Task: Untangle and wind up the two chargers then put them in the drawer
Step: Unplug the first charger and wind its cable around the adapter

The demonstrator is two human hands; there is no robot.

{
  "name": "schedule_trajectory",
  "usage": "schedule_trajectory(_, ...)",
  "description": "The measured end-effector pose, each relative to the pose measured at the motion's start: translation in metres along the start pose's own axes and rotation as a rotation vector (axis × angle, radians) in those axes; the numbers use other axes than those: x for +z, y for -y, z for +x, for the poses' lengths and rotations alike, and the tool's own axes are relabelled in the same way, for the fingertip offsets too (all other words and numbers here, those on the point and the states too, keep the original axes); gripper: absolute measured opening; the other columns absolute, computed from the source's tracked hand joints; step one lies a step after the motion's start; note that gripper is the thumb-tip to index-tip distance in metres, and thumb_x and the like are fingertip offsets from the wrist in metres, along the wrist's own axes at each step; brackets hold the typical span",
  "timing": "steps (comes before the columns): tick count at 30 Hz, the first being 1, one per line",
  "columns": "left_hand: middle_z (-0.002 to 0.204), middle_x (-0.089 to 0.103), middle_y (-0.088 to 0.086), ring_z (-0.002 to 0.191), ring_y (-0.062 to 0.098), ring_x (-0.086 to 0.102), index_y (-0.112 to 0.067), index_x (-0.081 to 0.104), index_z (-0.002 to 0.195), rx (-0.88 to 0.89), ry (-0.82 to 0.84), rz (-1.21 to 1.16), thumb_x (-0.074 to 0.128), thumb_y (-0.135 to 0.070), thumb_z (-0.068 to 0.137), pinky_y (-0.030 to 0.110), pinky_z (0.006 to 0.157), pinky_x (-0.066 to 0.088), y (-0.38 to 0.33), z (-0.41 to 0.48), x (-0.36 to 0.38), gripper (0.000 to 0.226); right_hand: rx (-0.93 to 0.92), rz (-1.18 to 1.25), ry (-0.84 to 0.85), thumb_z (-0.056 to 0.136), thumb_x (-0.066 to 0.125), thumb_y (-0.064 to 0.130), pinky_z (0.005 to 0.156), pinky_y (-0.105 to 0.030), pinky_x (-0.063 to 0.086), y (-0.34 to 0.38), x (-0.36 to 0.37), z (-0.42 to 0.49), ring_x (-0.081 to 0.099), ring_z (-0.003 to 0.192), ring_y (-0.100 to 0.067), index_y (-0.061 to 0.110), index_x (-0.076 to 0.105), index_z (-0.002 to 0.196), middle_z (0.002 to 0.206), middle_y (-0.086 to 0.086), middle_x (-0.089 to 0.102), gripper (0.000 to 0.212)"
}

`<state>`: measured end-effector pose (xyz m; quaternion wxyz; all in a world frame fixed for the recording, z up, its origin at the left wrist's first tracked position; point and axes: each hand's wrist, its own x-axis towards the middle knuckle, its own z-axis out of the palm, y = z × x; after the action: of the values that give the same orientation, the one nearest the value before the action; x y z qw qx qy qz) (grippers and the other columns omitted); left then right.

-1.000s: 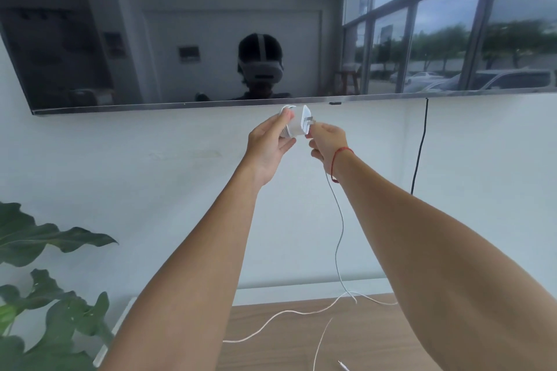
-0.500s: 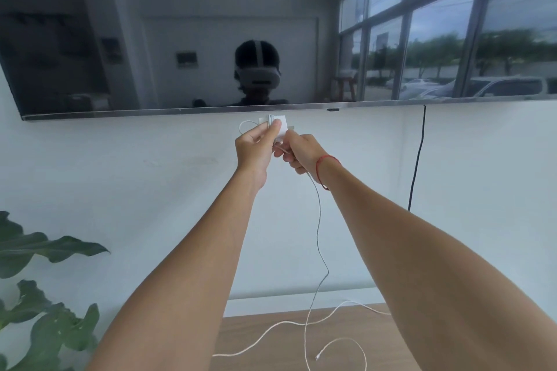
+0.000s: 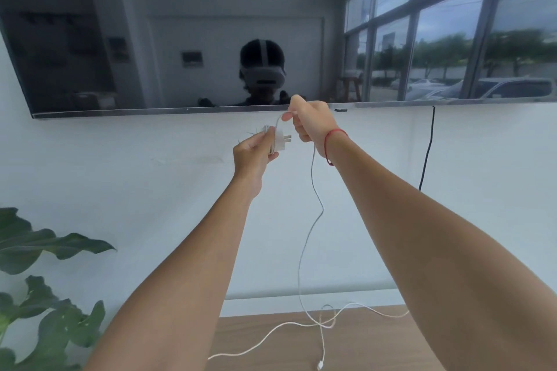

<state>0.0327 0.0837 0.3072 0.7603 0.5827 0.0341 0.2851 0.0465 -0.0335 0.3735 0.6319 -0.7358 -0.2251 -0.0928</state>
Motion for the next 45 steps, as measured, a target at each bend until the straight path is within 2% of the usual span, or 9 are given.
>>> schedule_trajectory(4,0.103,0.065,0.003,0.100,0.018,0.063,-0.008,0.072,0.104,-0.020,0.099,-0.062,0.075,-0.035,0.082,0.031,0.084,0.058,-0.004,-0.002,-0.001,0.035,-0.034,-0.021,-0.012,0.087,0.051,0.023,0.048,-0.024,0.032,0.005,0.000,0.006,0.030,0.049,-0.013,0.010,0.070,0.073,0.055,0.003,0.038,0.026)
schedule_trajectory(9,0.098,0.068,0.003,0.095,0.019,0.065,-0.005,0.071,0.102,0.025,0.153,-0.003,0.074,-0.024,0.084,0.026,0.079,0.058,-0.011,-0.003,-0.004,0.026,-0.074,-0.099,-0.085,0.093,0.056,0.033,0.054,-0.024,0.040,-0.002,-0.004,0.009,0.033,0.051,-0.014,0.013,0.073,0.081,0.038,0.015,0.040,0.029)
schedule_trajectory(12,0.099,0.068,0.005,0.095,0.020,0.066,-0.006,0.072,0.103,0.013,0.202,-0.032,0.072,-0.024,0.086,0.027,0.081,0.058,-0.017,-0.005,-0.003,0.025,-0.097,-0.076,-0.148,0.090,0.061,0.039,0.055,-0.024,0.040,-0.012,-0.006,0.013,0.034,0.054,-0.014,0.012,0.064,0.077,0.059,-0.002,0.042,0.030)
schedule_trajectory(16,0.112,0.069,0.008,0.111,0.025,0.065,-0.012,0.072,0.103,0.003,0.259,-0.142,0.071,-0.026,0.087,0.033,0.096,0.052,-0.030,-0.006,0.004,0.021,0.118,0.058,-0.179,0.085,0.063,0.049,0.053,-0.025,0.036,-0.028,-0.001,0.010,0.033,0.057,-0.015,0.013,0.055,0.074,0.073,-0.005,0.041,0.039)
schedule_trajectory(26,0.111,0.070,0.004,0.107,0.023,0.065,-0.021,0.067,0.117,-0.077,0.065,-0.074,0.074,-0.040,0.081,0.051,0.100,0.041,-0.019,-0.009,0.006,0.042,0.246,-0.062,0.109,0.093,0.049,0.028,0.045,-0.022,0.025,-0.048,0.019,-0.005,0.029,0.047,-0.013,0.012,0.063,0.071,0.062,0.001,0.044,0.031)
schedule_trajectory(31,0.107,0.071,0.005,0.104,0.026,0.067,-0.026,0.069,0.098,-0.089,0.064,-0.073,0.076,-0.034,0.081,0.054,0.098,0.048,-0.015,-0.005,0.000,0.020,0.275,-0.203,0.237,0.095,0.044,0.031,0.045,-0.021,0.024,-0.047,0.014,-0.007,0.028,0.046,-0.013,0.011,0.064,0.072,0.061,0.001,0.045,0.036)
schedule_trajectory(34,0.101,0.071,0.007,0.100,0.027,0.068,-0.023,0.070,0.094,-0.077,0.030,-0.111,0.074,-0.029,0.084,0.048,0.087,0.057,-0.012,-0.003,0.000,0.012,0.210,-0.232,0.255,0.091,0.044,0.029,0.045,-0.022,0.025,-0.045,0.013,-0.007,0.028,0.046,-0.014,0.009,0.065,0.070,0.058,0.001,0.043,0.035)
schedule_trajectory(39,0.098,0.072,0.011,0.084,0.025,0.068,-0.007,0.073,0.107,-0.006,-0.042,-0.124,0.075,-0.027,0.083,0.039,0.082,0.060,-0.010,0.002,0.004,0.031,0.109,-0.105,0.196,0.089,0.035,0.027,0.045,-0.022,0.022,-0.039,0.016,-0.008,0.024,0.046,-0.013,0.002,0.063,0.070,0.049,0.003,0.036,0.042)
schedule_trajectory(45,0.103,0.070,0.004,0.092,0.018,0.066,-0.006,0.071,0.108,0.036,-0.048,-0.065,0.074,-0.024,0.084,0.028,0.083,0.058,-0.006,0.006,-0.002,0.030,0.034,0.064,0.076,0.086,0.037,0.021,0.046,-0.023,0.021,-0.013,0.006,0.001,0.022,0.044,-0.012,0.004,0.055,0.060,0.045,0.005,0.030,0.036)
